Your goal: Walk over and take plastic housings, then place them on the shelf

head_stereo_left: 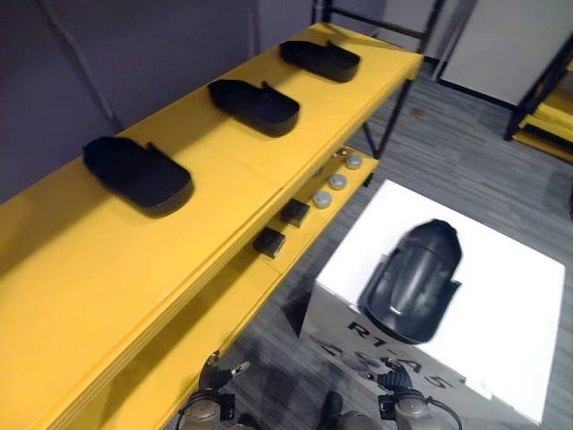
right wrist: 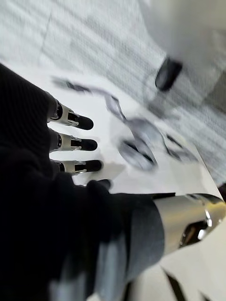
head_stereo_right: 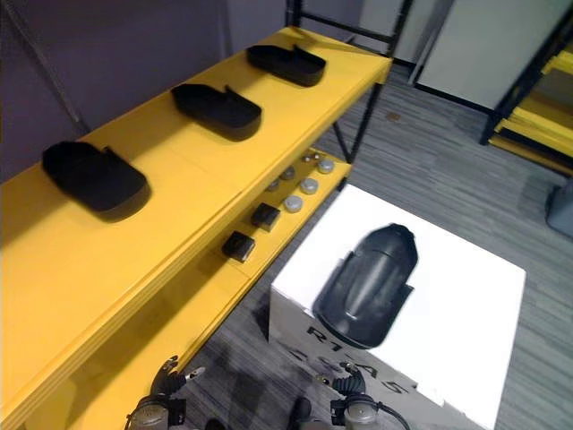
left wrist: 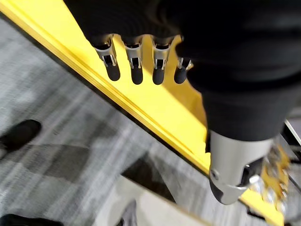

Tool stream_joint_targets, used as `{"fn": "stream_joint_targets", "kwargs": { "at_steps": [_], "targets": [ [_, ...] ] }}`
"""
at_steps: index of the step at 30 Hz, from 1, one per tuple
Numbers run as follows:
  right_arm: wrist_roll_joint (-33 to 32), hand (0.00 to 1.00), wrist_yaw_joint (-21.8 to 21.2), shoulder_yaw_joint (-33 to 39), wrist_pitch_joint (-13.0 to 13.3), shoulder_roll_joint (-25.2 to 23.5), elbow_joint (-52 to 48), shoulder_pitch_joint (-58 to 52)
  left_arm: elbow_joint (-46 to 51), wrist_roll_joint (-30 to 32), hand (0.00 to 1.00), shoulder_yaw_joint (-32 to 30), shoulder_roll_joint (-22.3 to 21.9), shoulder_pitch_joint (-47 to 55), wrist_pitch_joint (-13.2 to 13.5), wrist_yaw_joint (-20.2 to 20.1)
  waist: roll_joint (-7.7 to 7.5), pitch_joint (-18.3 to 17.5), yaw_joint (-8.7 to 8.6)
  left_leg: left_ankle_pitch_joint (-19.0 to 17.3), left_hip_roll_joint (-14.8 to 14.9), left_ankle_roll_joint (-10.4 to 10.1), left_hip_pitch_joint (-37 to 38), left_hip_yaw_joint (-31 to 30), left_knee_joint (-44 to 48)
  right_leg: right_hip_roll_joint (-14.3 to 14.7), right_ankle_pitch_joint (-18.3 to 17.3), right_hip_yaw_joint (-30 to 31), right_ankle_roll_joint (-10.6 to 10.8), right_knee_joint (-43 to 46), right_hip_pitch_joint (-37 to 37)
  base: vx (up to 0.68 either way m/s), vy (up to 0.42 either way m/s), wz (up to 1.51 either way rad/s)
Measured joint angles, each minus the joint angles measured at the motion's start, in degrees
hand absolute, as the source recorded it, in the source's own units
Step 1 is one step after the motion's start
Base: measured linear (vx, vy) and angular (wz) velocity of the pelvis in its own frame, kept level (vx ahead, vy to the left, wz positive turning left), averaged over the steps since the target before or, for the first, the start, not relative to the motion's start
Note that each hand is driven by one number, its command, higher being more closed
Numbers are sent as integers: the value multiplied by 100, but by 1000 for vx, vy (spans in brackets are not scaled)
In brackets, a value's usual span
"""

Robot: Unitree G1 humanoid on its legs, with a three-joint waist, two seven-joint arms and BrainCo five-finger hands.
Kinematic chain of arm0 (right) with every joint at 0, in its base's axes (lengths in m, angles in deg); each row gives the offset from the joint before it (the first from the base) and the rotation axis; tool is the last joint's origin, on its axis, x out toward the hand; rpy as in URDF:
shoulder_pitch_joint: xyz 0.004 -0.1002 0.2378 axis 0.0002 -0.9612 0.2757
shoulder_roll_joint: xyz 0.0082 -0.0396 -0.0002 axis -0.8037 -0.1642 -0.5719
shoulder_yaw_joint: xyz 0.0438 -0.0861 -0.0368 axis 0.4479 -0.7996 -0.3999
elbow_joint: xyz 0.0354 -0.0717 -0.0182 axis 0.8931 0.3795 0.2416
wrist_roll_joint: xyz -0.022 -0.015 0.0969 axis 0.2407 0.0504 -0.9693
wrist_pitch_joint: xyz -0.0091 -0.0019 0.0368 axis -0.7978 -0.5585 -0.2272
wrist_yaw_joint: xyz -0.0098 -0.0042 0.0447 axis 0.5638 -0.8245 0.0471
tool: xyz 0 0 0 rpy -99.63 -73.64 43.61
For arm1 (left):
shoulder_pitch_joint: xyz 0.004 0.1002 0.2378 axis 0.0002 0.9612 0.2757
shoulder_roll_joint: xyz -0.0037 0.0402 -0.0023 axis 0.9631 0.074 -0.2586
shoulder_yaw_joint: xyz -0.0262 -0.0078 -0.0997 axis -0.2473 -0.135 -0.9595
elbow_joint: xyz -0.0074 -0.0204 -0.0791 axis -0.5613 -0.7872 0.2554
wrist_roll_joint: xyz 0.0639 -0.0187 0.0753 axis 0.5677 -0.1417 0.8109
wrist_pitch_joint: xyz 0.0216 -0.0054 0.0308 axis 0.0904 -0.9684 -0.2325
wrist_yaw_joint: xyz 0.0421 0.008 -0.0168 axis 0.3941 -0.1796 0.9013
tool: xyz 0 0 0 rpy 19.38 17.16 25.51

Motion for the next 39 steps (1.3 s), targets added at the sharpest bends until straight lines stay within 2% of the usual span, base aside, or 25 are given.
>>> {"fn": "stream_joint_targets", "kwargs": {
  "at_steps": [3, 4, 5, 6, 7, 8, 9, 11, 12, 13, 14, 17, 19, 22, 25, 28, 30, 31, 33, 35, 36, 37, 39],
  "targets": [
    [-6, 0, 30, -2, 3, -15, -8, -155, -10, 2, 0, 52, -5, 6, -12, -5, -69, 95, -7, -24, 501, -17, -264, -42, 1179, 177, -74, 317, -39, -105, 60, -61, -217, -57],
    [-16, 0, 43, -2, 2, 13, -5, -184, -10, 1, 0, 86, -23, 30, -12, -6, -64, 145, 14, -54, 690, 16, -400, -257, 1665, 272, -76, 506, -62, -108, 84, -36, -178, -61],
    [-20, 0, 46, -4, 2, 33, -2, -190, -11, -3, 0, 84, -36, 48, -11, 0, -62, 190, 24, -188, 716, 26, -453, -540, 1854, 332, -69, 660, -84, -107, 104, -64, -203, -91],
    [-21, 0, 59, -3, 2, 66, -1, -169, -13, -3, 0, 82, -71, 121, -11, 3, -36, 243, 68, -518, 543, -75, -575, -1440, 2054, 439, -62, 971, -118, -93, 105, -57, -121, -123],
    [-21, 0, 86, -3, 2, 106, 6, -129, -13, -13, 0, 80, -104, 196, -12, 7, -10, 306, 152, -765, 242, -314, -614, -2349, 2063, 575, -63, 1375, -120, -97, 130, -48, -82, -144],
    [-21, 0, 91, -3, 3, 137, 7, -120, 7, -23, 0, 68, -123, 255, -6, 15, -17, 324, 175, -909, 7, -417, -699, -3000, 2029, 646, -64, 1543, -121, -135, 137, -11, -7, -130],
    [-21, 0, 97, -1, 3, 165, 11, -107, 7, -65, 0, 49, -118, 249, -3, 32, 30, 322, 190, -978, -222, -518, -788, -3560, 1944, 702, -64, 1691, -121, -152, 134, 12, 24, -102],
    [-21, 0, 109, -1, 4, 182, 15, -157, 3, -147, 0, 19, -120, 247, -3, 105, 98, 335, 220, -979, -483, -522, -883, -4349, 1614, 811, -59, 1830, -114, -161, 113, 27, 80, -105],
    [-21, 0, 110, -2, 4, 189, 16, -194, -16, -208, 0, 19, -125, 257, -7, 114, 171, 319, 233, -929, -465, -444, -877, -4424, 1405, 886, -55, 1835, -108, -156, 112, 26, 149, -98],
    [-53, 0, 115, 25, 13, 225, -20, -240, -17, -238, 0, 12, -149, 272, -8, 116, 291, 272, 232, -809, -392, -253, -877, -4400, 1173, 1010, -45, 1885, -93, -147, 106, 28, 157, -83],
    [-54, 0, 128, 8, 12, 201, -25, -260, -46, -239, 0, -34, -137, 260, -10, 116, 251, 245, 257, -893, -353, -161, -830, -4272, 1157, 1022, -37, 2027, -78, -144, 110, 55, 154, -66],
    [-96, 0, 131, 109, 26, 170, -158, -448, -107, -236, 0, -26, -124, 196, 2, 113, 165, 128, 206, -852, -587, -101, -492, -4067, 546, 803, 12, 2236, -9, -207, 123, 123, 138, -22],
    [-261, 0, 126, 252, 28, 158, -153, -486, -176, -237, 0, -42, -126, 261, -1, 113, 223, 60, 156, -730, -660, -43, -234, -3991, 172, 746, -39, 2314, 40, -64, 121, 188, 78, -14],
    [-531, 0, 122, 446, 28, 139, -169, -485, -247, -240, 0, -232, -70, 285, -15, 116, 250, 23, 165, -602, -647, 4, 0, -3840, -79, 773, -196, 2433, -34, 145, 48, 254, 53, -19],
    [-806, 0, 137, 1212, 28, 170, -481, -512, -232, -299, 0, -424, -30, 278, -15, 114, 242, 5, 148, -592, -685, -1, 187, -3711, -111, 793, -269, 2585, -32, 158, 153, 237, 77, -27],
    [-959, 0, 207, 1878, 4, 419, -1349, -700, -26, -343, 0, -489, -21, 321, -13, 108, 212, -122, 122, -539, -796, 35, 256, -3629, 28, 704, -290, 2667, -4, 146, 250, 188, 97, -27],
    [-940, 0, 279, 1938, -33, 599, -1987, -921, 130, -341, 0, -495, 16, 396, 2, 105, 110, -202, 112, -415, -905, 42, 260, -3564, 133, 594, -293, 2742, 2, 141, 292, 126, 88, -23],
    [-890, 0, 324, 1959, -131, 671, -2434, -1019, 166, -341, 0, -538, 22, 465, 2, 99, 53, -235, 56, -356, -948, 59, 286, -3561, 194, 520, -292, 2755, 2, 116, 353, 89, 60, -18],
    [-885, 0, 471, 2161, -158, 672, -3210, -1047, 170, -342, 0, -534, 19, 617, -2, 91, -4, -314, -62, -350, -1023, 50, 245, -3565, 362, 442, -290, 2840, 6, 53, 414, 70, 72, -23],
    [-887, 0, 628, 2256, -161, 719, -4028, -1039, 145, -343, 0, -512, 13, 701, -2, 73, -111, -315, -78, -399, -1126, 57, 168, -3598, 629, 303, -279, 2931, 24, -78, 543, 39, 83, -19],
    [-887, 0, 725, 2267, -152, 777, -4544, -983, 93, -344, 0, -448, 9, 741, 0, 68, -86, -374, -79, -578, -1113, 84, 182, -3617, 373, 286, -282, 2915, 122, -107, 544, -30, 68, 4],
    [-867, 0, 774, 2243, -120, 842, -5000, -830, 76, -347, 0, -356, 8, 761, 1, 64, -49, -392, -128, -384, -1030, 125, 196, -3670, 2, 341, -334, 2889, 206, -118, 531, -43, 69, -1],
    [-842, 0, 780, 1978, -41, 830, -5473, -582, -9, -349, 0, -339, 17, 771, 5, 65, -73, -446, -96, -387, -1060, 132, 236, -3762, -124, 317, -368, 2890, 253, -180, 500, -59, 99, 1]
  ]
}}
